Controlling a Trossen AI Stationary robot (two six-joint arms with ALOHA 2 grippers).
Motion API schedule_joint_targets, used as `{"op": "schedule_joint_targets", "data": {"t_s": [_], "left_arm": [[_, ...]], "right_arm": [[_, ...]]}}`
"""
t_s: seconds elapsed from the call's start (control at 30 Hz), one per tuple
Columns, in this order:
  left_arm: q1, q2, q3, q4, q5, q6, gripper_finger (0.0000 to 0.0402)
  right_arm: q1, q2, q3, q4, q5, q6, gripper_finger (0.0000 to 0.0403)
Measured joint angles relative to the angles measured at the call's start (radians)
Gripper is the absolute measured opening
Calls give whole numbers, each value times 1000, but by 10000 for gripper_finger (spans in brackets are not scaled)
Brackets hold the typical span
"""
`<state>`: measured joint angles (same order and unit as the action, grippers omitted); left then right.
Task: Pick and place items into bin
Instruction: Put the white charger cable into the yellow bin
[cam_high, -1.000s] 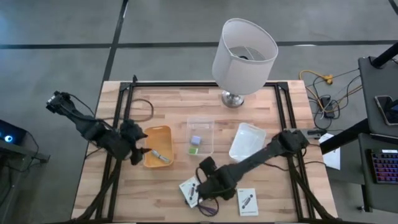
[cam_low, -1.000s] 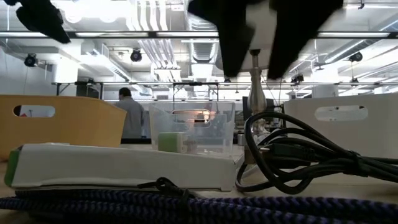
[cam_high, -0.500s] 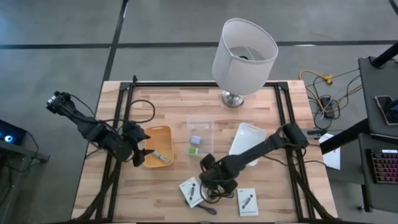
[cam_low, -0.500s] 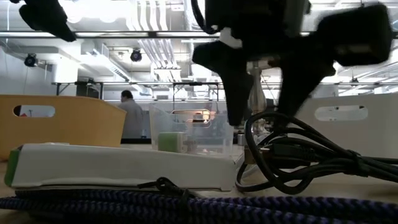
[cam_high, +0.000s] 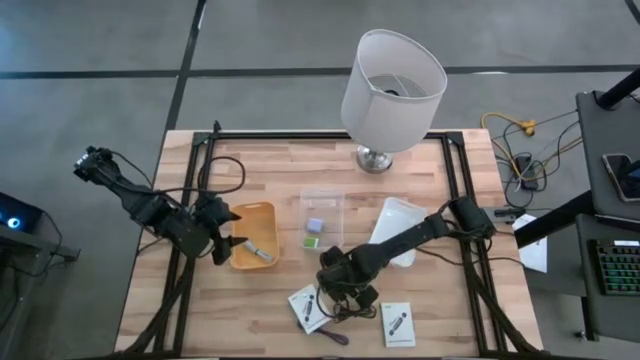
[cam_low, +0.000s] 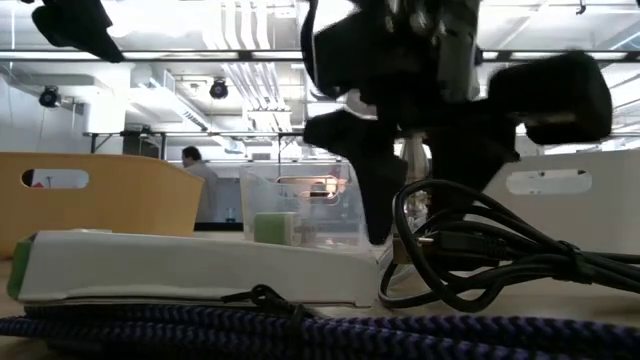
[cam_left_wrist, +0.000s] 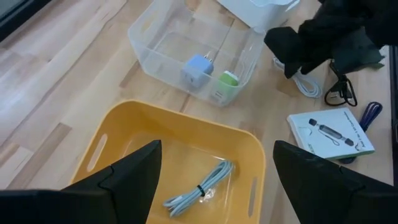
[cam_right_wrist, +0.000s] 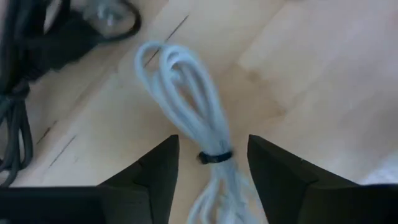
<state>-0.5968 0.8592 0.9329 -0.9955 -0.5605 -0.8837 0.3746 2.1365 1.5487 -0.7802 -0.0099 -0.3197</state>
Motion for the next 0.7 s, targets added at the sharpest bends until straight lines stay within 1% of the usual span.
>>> {"op": "schedule_joint_targets", "data": {"t_s": [0.17, 0.3, 0.4, 0.47, 0.6, 0.7], "left_arm": [[0, -8, 0, -1, -7, 3, 292], [0, -14, 0, -2, -18, 3, 292], [0, -18, 0, -4, -18, 4, 292], [0, -19, 0, -11, -20, 4, 292], [0, -24, 0, -11, -22, 5, 292], [0, -25, 0, -11, -22, 6, 292]], "right_arm": [[1, -2, -21, 9, -5, 0, 132], [-9, -3, -21, 4, -4, 1, 87], [-9, -2, -17, 1, 37, 1, 51], [-8, -3, -14, -4, 62, 0, 34], [-10, -4, 20, -65, 83, 48, 24], [-8, -13, 63, -96, 95, 138, 24]]}}
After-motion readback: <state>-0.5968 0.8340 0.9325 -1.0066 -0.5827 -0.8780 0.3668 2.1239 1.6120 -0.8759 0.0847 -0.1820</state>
